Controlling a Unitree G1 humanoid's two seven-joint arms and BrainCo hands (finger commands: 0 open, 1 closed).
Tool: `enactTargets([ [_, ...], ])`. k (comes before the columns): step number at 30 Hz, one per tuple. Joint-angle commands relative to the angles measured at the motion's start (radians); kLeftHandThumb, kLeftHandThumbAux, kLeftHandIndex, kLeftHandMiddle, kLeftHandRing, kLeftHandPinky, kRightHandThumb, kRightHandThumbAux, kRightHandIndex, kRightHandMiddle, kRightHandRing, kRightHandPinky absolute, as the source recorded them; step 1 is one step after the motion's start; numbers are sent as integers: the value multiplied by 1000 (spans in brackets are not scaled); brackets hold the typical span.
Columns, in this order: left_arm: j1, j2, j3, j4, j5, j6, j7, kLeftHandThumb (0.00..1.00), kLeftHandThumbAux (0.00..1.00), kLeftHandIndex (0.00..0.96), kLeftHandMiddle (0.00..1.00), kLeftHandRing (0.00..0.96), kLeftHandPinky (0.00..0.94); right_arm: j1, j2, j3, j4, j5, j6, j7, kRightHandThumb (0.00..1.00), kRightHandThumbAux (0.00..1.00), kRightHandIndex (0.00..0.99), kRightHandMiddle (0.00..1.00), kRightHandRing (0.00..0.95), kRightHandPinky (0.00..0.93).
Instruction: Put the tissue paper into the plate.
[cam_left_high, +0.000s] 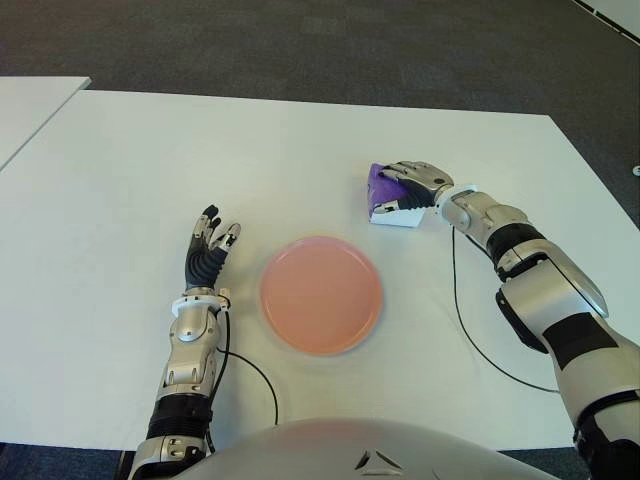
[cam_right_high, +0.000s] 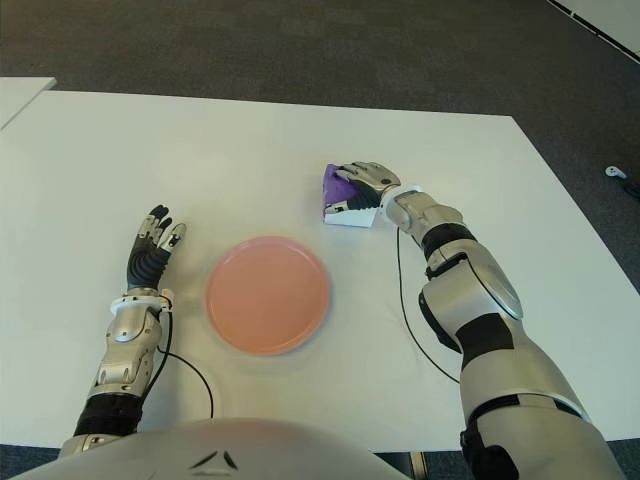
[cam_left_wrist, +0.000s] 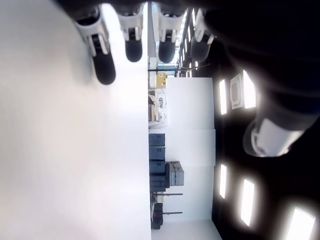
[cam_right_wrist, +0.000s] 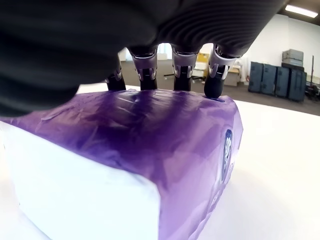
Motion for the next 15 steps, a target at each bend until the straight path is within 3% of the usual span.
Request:
enactTargets([
  [1, 32, -5, 2, 14, -6, 38, 1, 0, 549, 0, 0, 0, 0, 68, -6, 14, 14, -2, -26, 58, 406, 172, 0, 0, 0, 0],
  [15, 35, 6, 5, 24, -7, 31, -7, 0, 546, 0, 0, 0, 0, 123, -15, 47, 14, -20, -44, 74, 383, 214, 0, 0, 0, 0],
])
